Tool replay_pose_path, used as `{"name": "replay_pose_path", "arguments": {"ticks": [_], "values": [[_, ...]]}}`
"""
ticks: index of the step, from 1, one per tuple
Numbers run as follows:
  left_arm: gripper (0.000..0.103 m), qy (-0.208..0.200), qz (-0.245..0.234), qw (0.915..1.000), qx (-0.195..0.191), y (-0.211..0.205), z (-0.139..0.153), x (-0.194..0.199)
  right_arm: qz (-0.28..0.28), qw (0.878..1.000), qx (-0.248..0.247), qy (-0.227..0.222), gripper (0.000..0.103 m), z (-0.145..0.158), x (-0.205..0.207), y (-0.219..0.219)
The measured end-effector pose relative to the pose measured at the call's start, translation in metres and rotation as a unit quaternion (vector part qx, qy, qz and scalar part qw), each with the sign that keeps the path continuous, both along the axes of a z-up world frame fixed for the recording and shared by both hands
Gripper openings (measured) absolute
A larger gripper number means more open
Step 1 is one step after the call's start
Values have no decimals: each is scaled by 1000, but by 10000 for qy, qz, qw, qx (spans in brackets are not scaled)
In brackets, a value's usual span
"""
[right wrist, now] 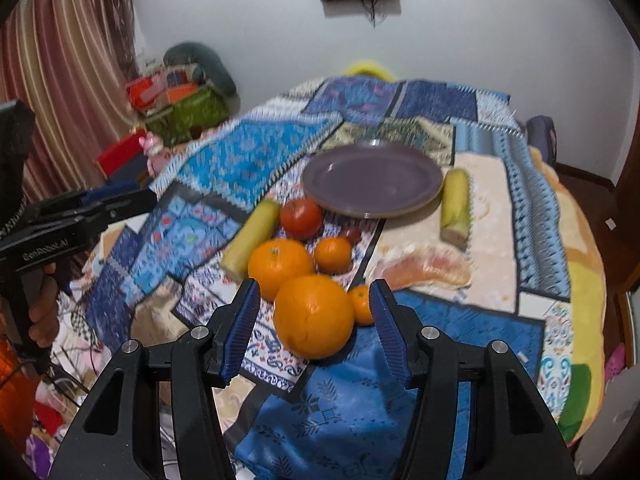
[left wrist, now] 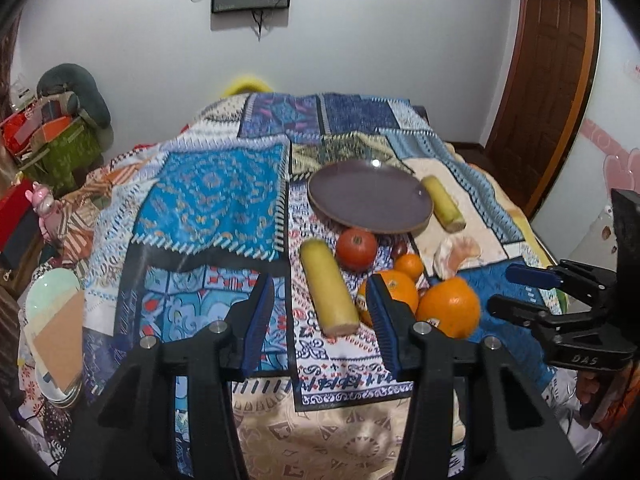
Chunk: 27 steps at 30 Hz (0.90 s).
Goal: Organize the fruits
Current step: 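Move the right tool to the large orange while the left tool approaches the yellow cylinder, then grasp the large orange with the right tool while the left tool grasps the yellow cylinder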
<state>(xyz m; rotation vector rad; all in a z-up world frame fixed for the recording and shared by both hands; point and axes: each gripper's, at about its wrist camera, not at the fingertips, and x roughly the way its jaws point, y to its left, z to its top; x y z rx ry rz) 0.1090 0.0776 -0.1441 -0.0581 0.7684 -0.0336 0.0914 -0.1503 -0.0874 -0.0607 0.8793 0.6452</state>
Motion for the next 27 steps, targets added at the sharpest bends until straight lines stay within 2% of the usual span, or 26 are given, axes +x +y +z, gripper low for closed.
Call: {"name": "replay_pose_path", "arguments": {"ticks": [3,5,7,11,14,17,20,27], "values": [[49,136,-16,9999,-34,3,-8,1,55,9997,-142,197,53,-14,5,8],[59,242,-19,9997,-79,5,-14,2,80,9992,-264,278,53,-24,6,13],[62,290,-13,9995,-107,7,-18,2,122,9988,-318,340,54,-29,6,17],[64,419,-7,9990,-163,10,-27,6,171,9981,-480,358,71,-38,7,26],[65,545,-3,9983,-206,13,-36,11,208,9973,-646,290,75,-41,8,32],[65,686,-16,9973,-247,13,-43,18,192,9966,-753,291,74,-47,12,35],[65,771,-57,9967,-263,12,-48,26,126,9958,-826,369,64,-55,18,36],[65,871,-194,9956,-289,8,-57,46,94,9981,-455,397,63,-43,20,24]]}}
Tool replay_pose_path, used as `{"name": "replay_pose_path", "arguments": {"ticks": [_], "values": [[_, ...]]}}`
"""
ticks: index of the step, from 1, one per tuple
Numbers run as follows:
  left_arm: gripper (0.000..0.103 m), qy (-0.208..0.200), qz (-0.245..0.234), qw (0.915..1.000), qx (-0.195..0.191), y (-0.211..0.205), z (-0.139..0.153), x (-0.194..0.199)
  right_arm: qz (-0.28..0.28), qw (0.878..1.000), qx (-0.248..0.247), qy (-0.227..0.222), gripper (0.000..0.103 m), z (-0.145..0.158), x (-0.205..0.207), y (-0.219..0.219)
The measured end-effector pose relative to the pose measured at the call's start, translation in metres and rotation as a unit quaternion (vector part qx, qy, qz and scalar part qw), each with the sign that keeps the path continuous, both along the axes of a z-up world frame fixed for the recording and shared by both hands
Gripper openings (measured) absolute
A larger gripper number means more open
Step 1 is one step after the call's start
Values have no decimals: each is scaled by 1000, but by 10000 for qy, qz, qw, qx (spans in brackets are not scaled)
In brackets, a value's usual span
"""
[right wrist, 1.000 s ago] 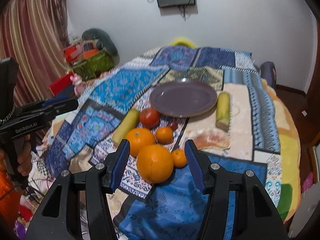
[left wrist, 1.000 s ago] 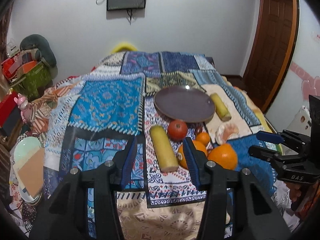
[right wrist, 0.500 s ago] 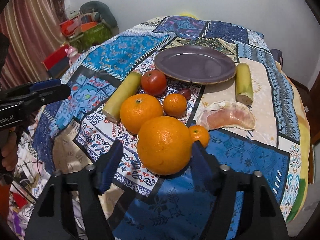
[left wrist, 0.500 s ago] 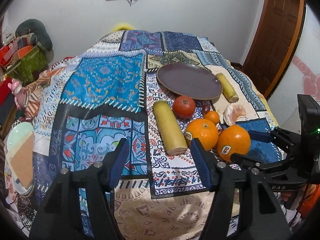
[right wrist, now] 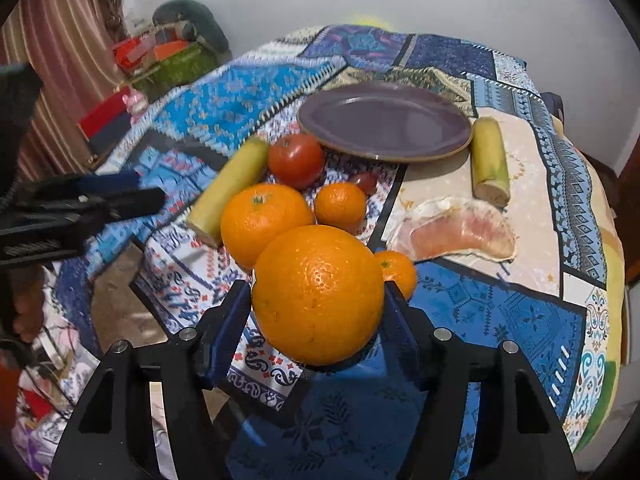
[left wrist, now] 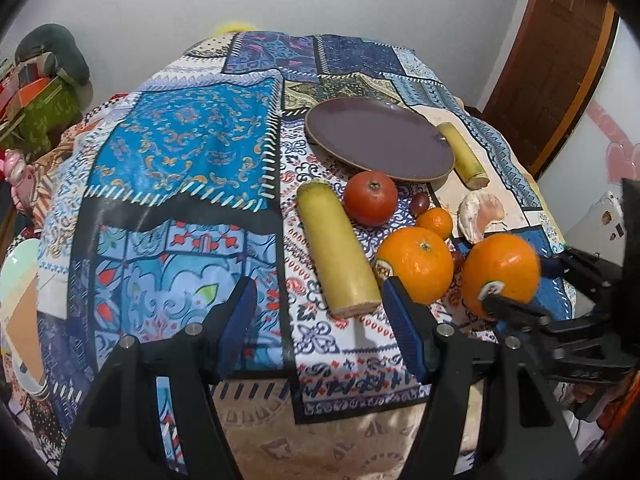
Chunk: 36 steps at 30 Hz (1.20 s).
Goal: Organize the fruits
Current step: 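Grasp the large orange with the right tool while the left tool grasps the yellow cylinder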
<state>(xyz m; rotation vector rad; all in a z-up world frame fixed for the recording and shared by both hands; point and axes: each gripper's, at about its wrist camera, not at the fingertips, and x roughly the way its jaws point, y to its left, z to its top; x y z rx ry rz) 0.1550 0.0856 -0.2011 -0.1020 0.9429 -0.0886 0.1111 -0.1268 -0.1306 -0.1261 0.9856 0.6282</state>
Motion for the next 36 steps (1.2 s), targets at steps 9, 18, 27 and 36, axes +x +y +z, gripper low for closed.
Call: {"name": "replay_pose_path", "arguments": {"ticks": [9,18,27,36], "values": [[63,84,16,10000,-8,-9,-11,36,-360,9973,425,-473,63,40,16,-30],[50,522,45,9986,-27,-13,-36,67,-595,9949,549,-596,63,38,37,-46],[43,792,208,9966,-134,-11,-48,89,-598,9952,601,-482,63,28,49,-53],[38,482,195,9986,80,-19,-30,86,-549,9949,628,-564,63,30,57,-56]]}}
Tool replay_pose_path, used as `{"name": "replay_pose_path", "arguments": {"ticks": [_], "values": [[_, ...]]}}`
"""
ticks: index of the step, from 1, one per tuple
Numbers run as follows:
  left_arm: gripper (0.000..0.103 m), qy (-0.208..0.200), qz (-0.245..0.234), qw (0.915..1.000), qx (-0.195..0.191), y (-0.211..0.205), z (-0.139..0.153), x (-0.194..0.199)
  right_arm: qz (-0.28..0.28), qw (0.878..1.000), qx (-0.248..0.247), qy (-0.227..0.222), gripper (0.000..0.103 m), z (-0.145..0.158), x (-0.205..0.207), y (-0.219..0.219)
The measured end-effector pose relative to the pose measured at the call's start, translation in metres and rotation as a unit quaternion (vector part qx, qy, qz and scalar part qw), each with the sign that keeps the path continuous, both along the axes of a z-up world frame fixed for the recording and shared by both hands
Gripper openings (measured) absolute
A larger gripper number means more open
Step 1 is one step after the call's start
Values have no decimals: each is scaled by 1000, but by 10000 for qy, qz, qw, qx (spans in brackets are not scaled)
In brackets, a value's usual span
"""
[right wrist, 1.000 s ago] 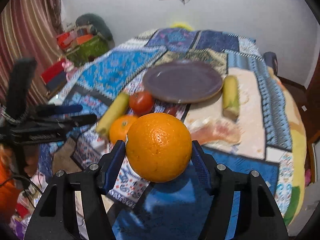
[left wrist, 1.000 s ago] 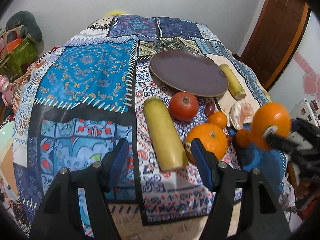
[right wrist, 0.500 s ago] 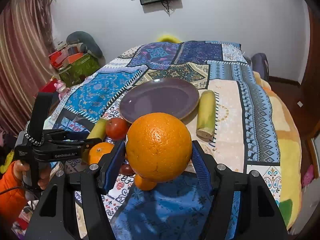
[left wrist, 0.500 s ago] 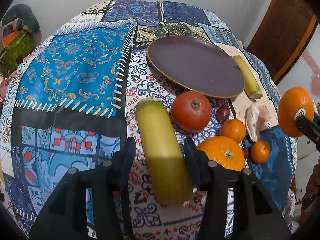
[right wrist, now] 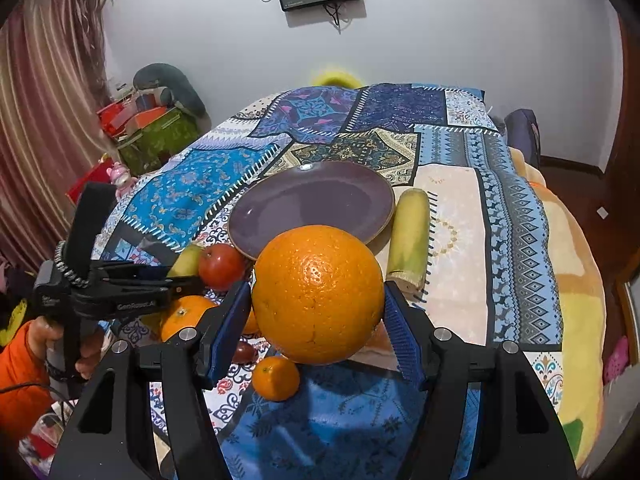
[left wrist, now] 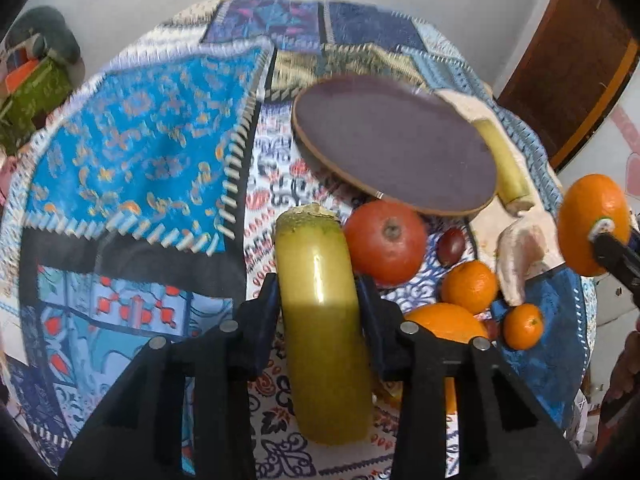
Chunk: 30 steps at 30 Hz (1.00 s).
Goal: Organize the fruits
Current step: 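Grasp the large orange with the right tool while the left tool grasps the yellow cylinder, then carry the orange and yellow cylinder onto the purple plate and open both tools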
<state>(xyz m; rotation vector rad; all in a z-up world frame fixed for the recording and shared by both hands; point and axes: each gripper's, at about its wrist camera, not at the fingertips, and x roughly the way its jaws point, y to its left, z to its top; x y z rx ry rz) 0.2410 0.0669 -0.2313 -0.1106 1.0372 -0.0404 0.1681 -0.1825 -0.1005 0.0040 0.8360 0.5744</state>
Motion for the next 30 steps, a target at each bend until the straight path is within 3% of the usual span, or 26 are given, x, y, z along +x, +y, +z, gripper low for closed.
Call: {"name": "replay_pose_path", "arguments": {"ticks": [7,19,23,30], "values": [[36,-667,-55,9977,110,-3,51,-14,-54,10000,53,-16,63,4,8,-4],[36,-1440,-229,9891,209,-19,120,-7,-238,9973,29,-693,63,44,37,-2],[36,-1610,-331,9857,370,-28,131,4,-196,9957,4,-901,63,56,47,4],[36,-1494,-450,9873,293,-35,124,27,-108,9943,-83,-1056,63,57,63,19]]}}
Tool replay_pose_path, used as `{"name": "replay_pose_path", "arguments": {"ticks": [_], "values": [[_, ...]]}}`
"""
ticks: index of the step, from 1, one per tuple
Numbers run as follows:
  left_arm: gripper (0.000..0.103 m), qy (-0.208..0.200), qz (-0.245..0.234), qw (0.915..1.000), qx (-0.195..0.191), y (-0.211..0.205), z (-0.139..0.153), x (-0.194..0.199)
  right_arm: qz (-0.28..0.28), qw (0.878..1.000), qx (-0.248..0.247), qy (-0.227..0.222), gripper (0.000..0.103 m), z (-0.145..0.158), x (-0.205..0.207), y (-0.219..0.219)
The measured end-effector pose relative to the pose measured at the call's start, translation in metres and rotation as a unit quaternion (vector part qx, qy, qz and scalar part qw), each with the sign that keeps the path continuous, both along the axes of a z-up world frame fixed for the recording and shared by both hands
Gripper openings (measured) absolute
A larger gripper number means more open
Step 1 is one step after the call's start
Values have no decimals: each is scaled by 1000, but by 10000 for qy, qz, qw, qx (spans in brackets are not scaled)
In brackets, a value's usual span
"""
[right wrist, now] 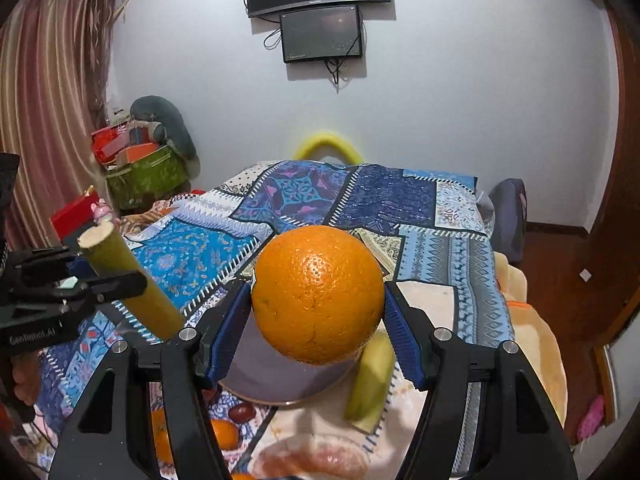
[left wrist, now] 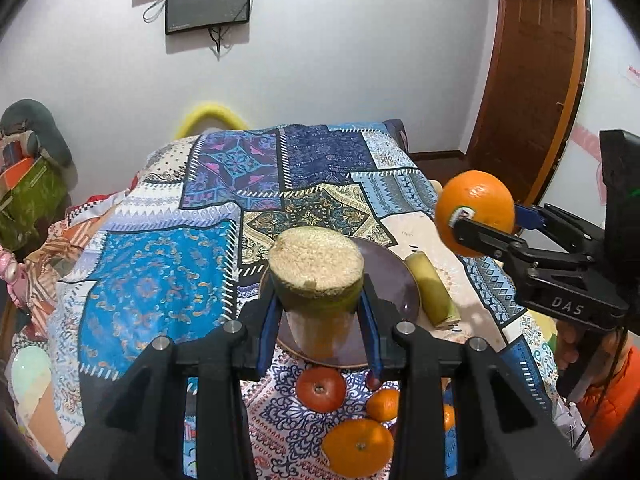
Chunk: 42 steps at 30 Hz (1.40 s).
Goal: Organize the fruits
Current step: 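Carry the orange and yellow cylinder onto the purple plate and open both tools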
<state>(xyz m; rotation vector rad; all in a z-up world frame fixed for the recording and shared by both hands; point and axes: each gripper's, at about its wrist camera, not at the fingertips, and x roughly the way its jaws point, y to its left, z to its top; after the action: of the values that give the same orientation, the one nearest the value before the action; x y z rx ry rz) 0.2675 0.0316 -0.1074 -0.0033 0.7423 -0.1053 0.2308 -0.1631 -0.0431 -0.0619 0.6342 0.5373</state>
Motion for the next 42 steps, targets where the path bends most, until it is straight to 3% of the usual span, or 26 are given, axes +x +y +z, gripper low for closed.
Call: {"name": "replay_pose_path", "arguments": {"ticks": [7,20,29,37,42], "values": [[36,166,-58,9998,-19,-1,-24,23,-14,9997,-76,238,63,-21,20,10],[36,872,-300,9954,-275,3,-76,66,21,9962,-363,791,63,-64,53,22],[36,906,-340,9944,-431,7,-82,92,49,9927,-480,1107,63,-85,73,32],[37,1018,-202,9912,-821,17,-89,114,-6,9892,-642,1316,63,-99,82,37],[37,1104,-241,9914,-654,16,-95,125,-10,9883,-634,1389,63,-103,86,38]]}}
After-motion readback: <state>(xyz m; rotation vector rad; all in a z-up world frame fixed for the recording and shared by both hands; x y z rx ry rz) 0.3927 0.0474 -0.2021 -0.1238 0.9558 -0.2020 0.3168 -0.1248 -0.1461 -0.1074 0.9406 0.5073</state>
